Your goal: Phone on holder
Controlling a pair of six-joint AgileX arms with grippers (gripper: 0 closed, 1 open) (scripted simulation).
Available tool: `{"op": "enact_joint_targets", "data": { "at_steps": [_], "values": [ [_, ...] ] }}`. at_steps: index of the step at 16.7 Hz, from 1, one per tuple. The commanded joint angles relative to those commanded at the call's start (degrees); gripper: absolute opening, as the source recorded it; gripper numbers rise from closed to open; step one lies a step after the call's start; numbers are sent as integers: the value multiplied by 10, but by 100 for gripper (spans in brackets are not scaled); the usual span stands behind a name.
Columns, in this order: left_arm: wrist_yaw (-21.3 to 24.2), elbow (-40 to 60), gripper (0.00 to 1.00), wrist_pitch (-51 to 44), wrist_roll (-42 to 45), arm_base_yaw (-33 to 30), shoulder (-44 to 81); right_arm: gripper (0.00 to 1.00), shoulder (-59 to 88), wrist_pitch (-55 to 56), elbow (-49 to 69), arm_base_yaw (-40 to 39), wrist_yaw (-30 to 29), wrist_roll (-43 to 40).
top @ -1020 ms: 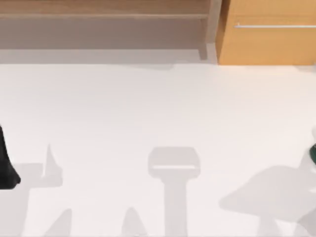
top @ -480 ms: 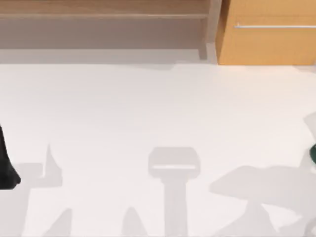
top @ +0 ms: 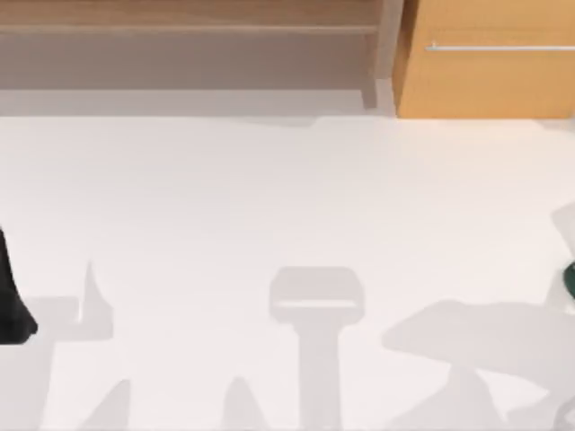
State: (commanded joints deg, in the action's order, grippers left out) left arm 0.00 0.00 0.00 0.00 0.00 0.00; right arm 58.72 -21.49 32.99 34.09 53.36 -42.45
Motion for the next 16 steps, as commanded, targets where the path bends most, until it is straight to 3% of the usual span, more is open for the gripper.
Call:
{"op": "enact_joint_targets", "data": {
  "at_steps": [10,16],
  "values": [
    [0,0,100,0,0,0,0,98,0,0,0,0,0,0],
    [0,0,100,0,0,0,0,100,0,0,0,0,0,0]
  ]
}}
